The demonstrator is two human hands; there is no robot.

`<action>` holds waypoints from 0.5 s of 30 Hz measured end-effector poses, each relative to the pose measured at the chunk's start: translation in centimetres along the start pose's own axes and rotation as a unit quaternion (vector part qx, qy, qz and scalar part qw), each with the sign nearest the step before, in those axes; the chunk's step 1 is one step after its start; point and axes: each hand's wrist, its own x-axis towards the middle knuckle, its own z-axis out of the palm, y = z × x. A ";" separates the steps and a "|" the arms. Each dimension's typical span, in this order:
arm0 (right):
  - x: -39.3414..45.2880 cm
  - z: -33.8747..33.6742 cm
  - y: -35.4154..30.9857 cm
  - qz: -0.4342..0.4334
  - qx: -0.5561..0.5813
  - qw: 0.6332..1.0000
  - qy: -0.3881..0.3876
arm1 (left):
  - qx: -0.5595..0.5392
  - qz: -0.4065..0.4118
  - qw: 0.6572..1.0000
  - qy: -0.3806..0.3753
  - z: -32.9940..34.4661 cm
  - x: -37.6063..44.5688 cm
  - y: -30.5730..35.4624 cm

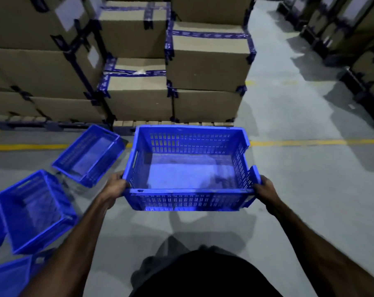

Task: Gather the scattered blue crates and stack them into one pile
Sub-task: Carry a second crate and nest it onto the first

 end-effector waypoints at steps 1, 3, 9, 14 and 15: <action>0.8 -1.1 0.3 0.002 0.002 1.000 0.006 | 0.001 -0.002 1.000 -0.006 1.4 0.5 0.6; 2.1 -2.8 0.9 0.004 0.003 1.000 0.013 | 0.004 -0.004 1.000 -0.010 3.6 1.4 1.6; 5.6 -6.0 1.7 0.012 -0.001 1.000 0.027 | 0.006 -0.018 1.000 -0.019 7.5 4.2 4.8; 9.2 -6.3 1.3 0.034 0.000 0.999 0.029 | 0.003 -0.035 0.998 -0.044 8.6 7.8 6.8; 10.2 -6.3 1.3 0.040 0.001 0.999 0.028 | -0.001 -0.042 0.998 -0.053 8.8 8.9 7.0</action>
